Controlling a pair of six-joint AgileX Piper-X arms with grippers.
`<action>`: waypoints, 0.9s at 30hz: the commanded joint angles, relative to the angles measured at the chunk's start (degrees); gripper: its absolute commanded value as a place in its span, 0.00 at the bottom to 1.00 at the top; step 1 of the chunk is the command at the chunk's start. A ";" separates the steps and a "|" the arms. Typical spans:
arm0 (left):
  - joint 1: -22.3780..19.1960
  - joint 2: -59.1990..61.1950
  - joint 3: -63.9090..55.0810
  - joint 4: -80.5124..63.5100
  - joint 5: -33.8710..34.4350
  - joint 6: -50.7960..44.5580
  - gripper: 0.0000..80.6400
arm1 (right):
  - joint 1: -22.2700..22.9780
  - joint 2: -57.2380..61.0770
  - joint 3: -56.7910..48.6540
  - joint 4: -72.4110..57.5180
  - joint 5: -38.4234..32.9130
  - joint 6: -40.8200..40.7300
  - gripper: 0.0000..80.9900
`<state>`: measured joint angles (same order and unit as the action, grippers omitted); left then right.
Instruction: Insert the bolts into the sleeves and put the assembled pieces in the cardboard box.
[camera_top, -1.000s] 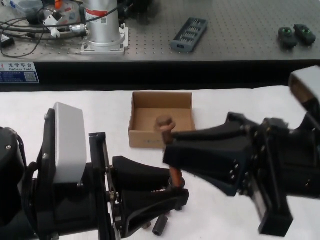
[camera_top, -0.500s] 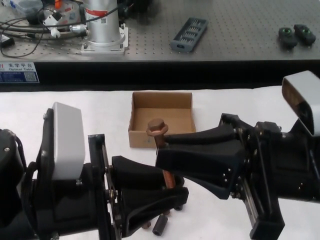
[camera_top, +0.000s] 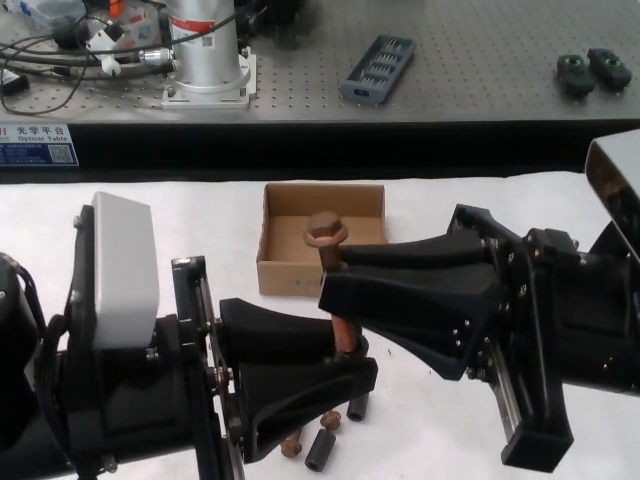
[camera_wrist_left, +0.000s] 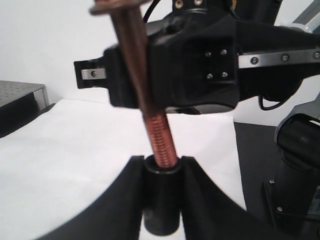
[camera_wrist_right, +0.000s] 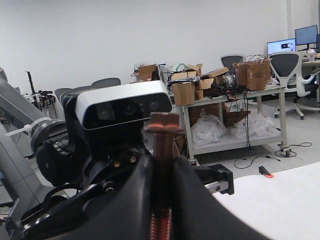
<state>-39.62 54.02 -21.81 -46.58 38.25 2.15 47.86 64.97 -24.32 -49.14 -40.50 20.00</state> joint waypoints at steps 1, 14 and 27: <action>-0.37 -0.11 -0.67 -1.99 -0.35 -0.84 0.01 | -0.43 0.41 -0.45 -0.51 0.52 -0.83 0.05; -0.37 -0.11 -0.67 -6.66 -5.74 -2.61 0.01 | -0.43 0.41 -0.45 1.48 1.43 -2.99 0.05; -0.37 -0.11 -0.67 -8.38 -9.76 -3.52 0.01 | -0.43 0.41 -0.45 1.62 7.90 -4.66 0.32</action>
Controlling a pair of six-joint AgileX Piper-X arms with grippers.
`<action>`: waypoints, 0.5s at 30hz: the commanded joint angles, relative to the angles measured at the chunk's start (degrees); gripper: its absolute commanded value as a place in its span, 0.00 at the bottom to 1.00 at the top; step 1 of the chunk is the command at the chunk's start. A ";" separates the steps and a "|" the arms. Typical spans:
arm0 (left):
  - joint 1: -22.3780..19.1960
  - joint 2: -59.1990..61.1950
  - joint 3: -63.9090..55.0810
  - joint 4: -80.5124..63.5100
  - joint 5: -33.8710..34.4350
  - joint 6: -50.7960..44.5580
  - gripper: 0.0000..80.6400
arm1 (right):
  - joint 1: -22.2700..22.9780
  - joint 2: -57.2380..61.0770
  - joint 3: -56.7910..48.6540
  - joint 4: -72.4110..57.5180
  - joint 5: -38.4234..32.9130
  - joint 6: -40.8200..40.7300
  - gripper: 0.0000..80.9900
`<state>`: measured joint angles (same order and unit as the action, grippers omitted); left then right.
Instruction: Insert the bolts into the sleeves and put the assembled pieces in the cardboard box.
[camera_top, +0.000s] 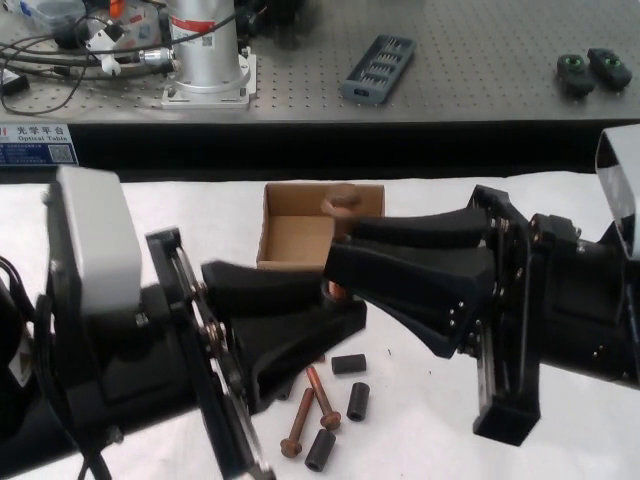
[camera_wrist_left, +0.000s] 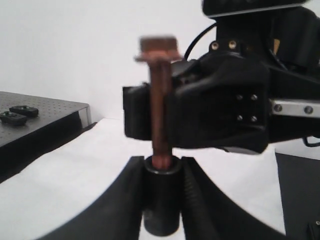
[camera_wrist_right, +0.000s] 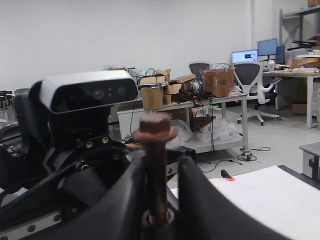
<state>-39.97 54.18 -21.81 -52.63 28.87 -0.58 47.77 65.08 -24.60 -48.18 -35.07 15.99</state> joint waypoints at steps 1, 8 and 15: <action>-0.01 -0.27 -0.67 -2.65 -0.41 -0.79 0.01 | -0.33 0.30 -0.17 0.80 2.96 -0.64 0.33; -0.01 -0.27 -0.78 -3.21 -1.68 -0.79 0.01 | -0.33 0.30 -0.17 0.69 5.22 -0.64 0.33; -0.01 -0.27 -0.78 -3.21 -10.12 -0.79 0.01 | -0.45 -0.39 -0.17 0.11 8.60 -0.13 0.43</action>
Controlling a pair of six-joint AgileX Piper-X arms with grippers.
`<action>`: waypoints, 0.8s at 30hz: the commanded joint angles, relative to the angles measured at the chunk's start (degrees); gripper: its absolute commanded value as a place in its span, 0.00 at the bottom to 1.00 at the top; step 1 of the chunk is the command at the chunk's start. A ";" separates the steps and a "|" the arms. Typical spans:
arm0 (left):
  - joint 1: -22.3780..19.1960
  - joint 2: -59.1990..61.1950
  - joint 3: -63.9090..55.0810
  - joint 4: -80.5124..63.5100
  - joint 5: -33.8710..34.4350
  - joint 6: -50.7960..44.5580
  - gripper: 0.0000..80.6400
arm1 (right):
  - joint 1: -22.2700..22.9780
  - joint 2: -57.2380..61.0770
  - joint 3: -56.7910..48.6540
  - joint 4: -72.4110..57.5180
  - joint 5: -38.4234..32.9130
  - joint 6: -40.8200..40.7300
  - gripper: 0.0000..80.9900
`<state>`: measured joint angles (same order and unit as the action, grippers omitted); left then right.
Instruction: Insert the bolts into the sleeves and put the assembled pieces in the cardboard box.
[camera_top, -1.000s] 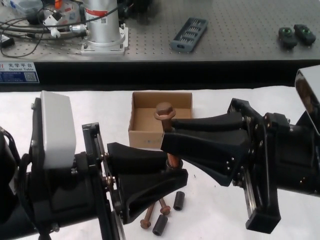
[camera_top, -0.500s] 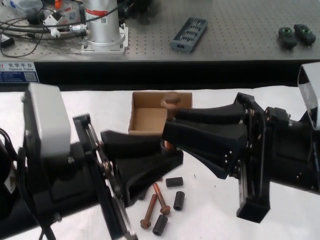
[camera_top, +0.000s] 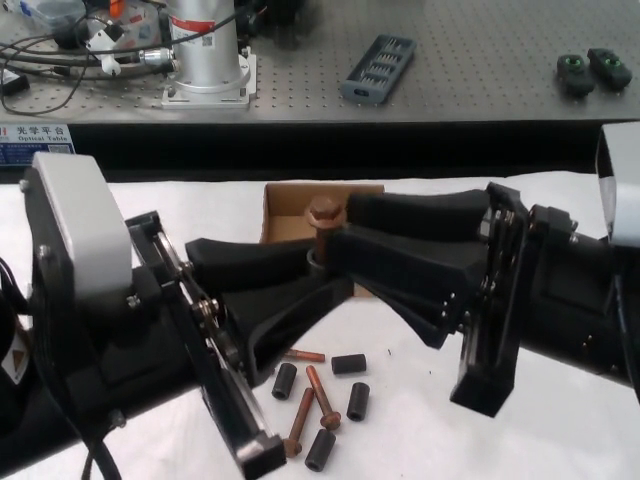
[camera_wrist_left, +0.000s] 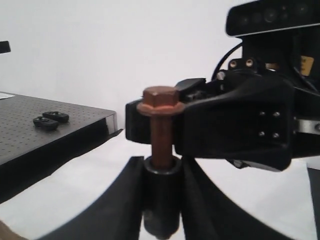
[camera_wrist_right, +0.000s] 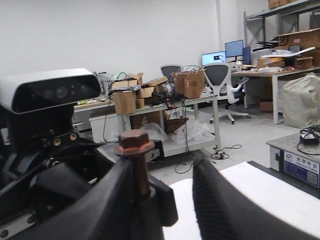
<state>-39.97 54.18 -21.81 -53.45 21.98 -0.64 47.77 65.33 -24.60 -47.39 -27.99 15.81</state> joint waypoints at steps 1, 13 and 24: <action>-0.01 -0.27 -0.78 -2.39 -5.35 -0.72 0.01 | -0.45 -1.06 -0.17 -0.68 1.52 0.45 0.44; -0.01 -0.15 -4.49 13.42 -10.22 -0.72 0.01 | -3.56 -11.00 -0.17 7.95 4.27 1.57 0.28; 5.99 10.10 -22.96 34.92 -9.12 -0.72 0.01 | -7.30 -18.81 -0.17 30.92 4.53 0.39 0.05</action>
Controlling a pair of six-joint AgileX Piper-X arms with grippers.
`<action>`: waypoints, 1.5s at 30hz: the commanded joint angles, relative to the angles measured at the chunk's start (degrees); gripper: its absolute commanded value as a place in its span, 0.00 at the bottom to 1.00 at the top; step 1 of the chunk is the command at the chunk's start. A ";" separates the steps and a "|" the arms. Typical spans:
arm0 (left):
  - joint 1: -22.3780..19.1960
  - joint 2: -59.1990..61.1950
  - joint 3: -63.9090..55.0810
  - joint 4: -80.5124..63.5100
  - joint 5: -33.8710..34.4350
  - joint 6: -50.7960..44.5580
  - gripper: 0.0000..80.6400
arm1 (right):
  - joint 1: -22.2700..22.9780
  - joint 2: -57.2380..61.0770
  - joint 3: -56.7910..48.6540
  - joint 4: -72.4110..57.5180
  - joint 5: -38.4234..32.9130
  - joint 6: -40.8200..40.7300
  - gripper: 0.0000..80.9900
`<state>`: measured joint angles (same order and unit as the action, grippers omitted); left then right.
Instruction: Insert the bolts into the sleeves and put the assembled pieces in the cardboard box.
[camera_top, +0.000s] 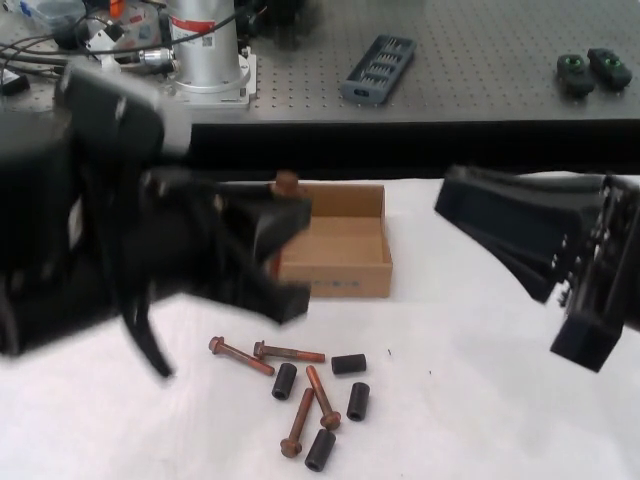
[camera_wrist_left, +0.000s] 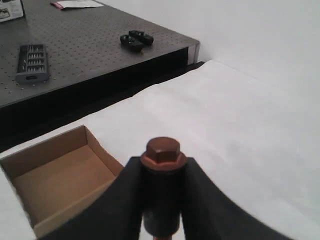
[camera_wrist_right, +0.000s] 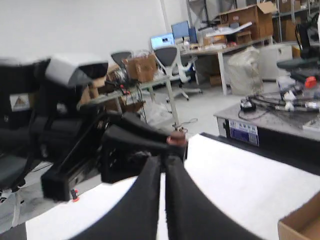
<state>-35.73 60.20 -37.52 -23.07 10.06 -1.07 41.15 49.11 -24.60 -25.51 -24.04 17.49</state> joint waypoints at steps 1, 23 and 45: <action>2.33 6.04 -9.26 6.34 3.29 -0.30 0.01 | -0.69 -3.16 -0.17 11.50 0.96 -2.67 0.05; 6.83 48.85 -56.67 35.13 1.56 -0.30 0.01 | -0.69 -20.23 -0.17 53.94 22.16 -15.20 0.05; 12.91 68.47 -70.65 41.00 1.12 -4.57 0.01 | -0.69 -20.86 -0.17 53.94 22.16 -15.20 0.05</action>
<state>-22.79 128.53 -106.68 17.93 10.47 -4.92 40.70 28.69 -24.60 28.44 -1.95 2.64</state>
